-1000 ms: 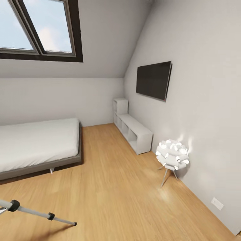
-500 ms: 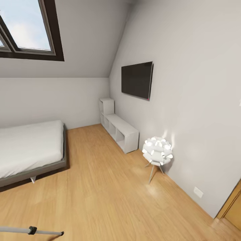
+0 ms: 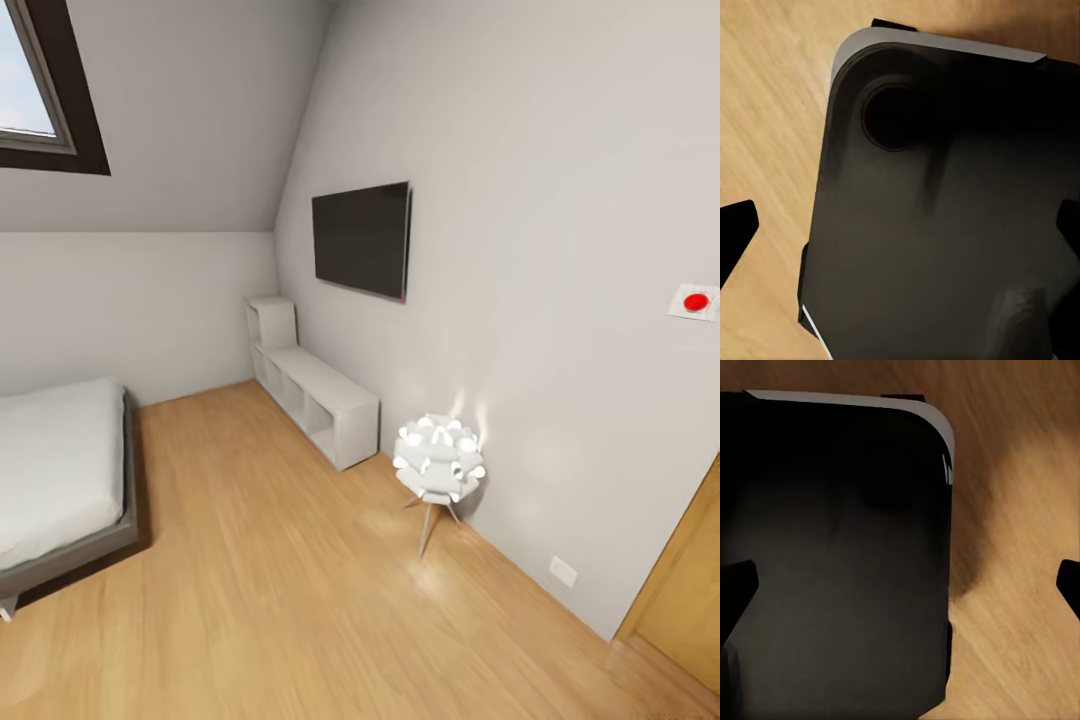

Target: Attach the digital camera to the camera tripod in the bedroom.

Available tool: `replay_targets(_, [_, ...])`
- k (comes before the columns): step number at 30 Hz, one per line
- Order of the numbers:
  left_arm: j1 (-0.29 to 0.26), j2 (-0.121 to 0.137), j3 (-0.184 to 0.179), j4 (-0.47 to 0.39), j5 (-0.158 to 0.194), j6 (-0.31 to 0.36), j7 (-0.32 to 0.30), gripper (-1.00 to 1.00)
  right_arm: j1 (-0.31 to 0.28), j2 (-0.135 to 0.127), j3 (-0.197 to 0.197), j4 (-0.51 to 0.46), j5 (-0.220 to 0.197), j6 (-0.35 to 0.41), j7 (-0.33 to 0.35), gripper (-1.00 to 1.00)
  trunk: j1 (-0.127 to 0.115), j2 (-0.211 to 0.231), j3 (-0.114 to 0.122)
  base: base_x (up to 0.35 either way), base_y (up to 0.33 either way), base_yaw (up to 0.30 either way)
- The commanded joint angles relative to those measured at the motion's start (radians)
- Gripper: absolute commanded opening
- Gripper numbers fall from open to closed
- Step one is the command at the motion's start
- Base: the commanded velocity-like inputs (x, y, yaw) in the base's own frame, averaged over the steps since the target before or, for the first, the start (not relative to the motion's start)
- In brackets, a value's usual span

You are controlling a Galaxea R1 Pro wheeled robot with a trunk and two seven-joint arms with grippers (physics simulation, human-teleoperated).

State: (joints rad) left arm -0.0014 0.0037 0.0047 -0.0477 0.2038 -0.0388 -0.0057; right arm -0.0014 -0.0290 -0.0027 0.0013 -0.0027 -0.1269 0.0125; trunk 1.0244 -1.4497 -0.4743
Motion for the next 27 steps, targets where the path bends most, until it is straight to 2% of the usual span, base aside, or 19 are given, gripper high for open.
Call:
replay_targets(1, [0.000,0.000,0.000,0.000,0.006,-0.002,0.001,1.00,0.000,0.000,0.000,0.000,0.000,-0.003,0.001,1.00,0.001,0.000,-0.001,0.317,0.183,-0.300])
replay_targets(12, [0.000,-0.001,-0.001,0.000,0.005,-0.003,0.004,1.00,0.000,-0.001,0.000,0.000,-0.001,-0.003,0.001,1.00,0.001,0.000,-0.001,0.296,0.176,-0.300])
replay_targets(27, [0.000,0.001,-0.001,0.000,0.011,-0.003,0.004,1.00,0.000,0.001,0.000,0.000,0.000,-0.005,0.001,1.00,0.001,0.000,-0.001,0.022,0.013,-0.300])
